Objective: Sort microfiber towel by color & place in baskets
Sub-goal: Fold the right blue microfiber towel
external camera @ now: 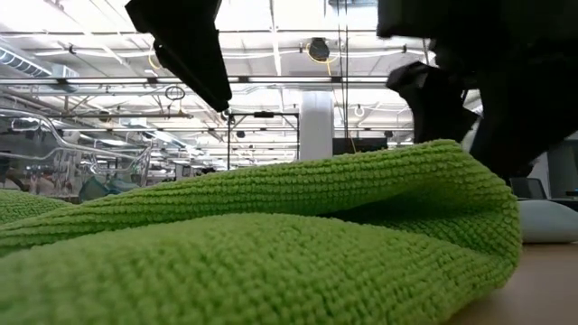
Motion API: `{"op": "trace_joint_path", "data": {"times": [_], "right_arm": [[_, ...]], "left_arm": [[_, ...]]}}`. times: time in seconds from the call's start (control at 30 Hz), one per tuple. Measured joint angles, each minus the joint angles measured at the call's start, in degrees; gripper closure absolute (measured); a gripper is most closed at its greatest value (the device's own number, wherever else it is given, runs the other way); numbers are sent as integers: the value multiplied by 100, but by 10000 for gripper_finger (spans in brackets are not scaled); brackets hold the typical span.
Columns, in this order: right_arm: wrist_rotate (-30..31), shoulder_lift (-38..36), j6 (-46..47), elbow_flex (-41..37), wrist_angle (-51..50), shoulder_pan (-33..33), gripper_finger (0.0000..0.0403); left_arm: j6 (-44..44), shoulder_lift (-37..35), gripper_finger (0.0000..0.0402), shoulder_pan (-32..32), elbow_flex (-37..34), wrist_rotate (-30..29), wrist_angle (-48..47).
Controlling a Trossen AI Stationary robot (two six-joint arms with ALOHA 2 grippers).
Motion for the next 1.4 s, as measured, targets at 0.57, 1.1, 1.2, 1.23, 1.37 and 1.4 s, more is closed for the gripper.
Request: {"op": "trace_joint_path", "data": {"times": [0.57,1.1,1.2,1.23,1.37,1.4], "right_arm": [[-11,-739,1777,-54,-1228,-327,190],[-1492,-3284,4615,-3641,1807,-1288,190],[-1543,-3298,4619,-3810,2007,-1470,190],[-1543,-3285,4579,-3827,1955,-1526,190],[-1585,-3180,4377,-3829,1967,-1725,190],[-1655,-3158,4326,-3829,1998,-1779,190]], "left_arm": [[-3205,72,233,676,-1386,799,2614],[-3384,98,233,1071,-2507,551,4762],[-3286,239,233,1169,-2507,630,4829],[-3286,317,233,1194,-2507,700,4928],[-3259,696,233,1223,-2511,949,5415],[-3262,792,233,1211,-2492,1018,5626]]}}
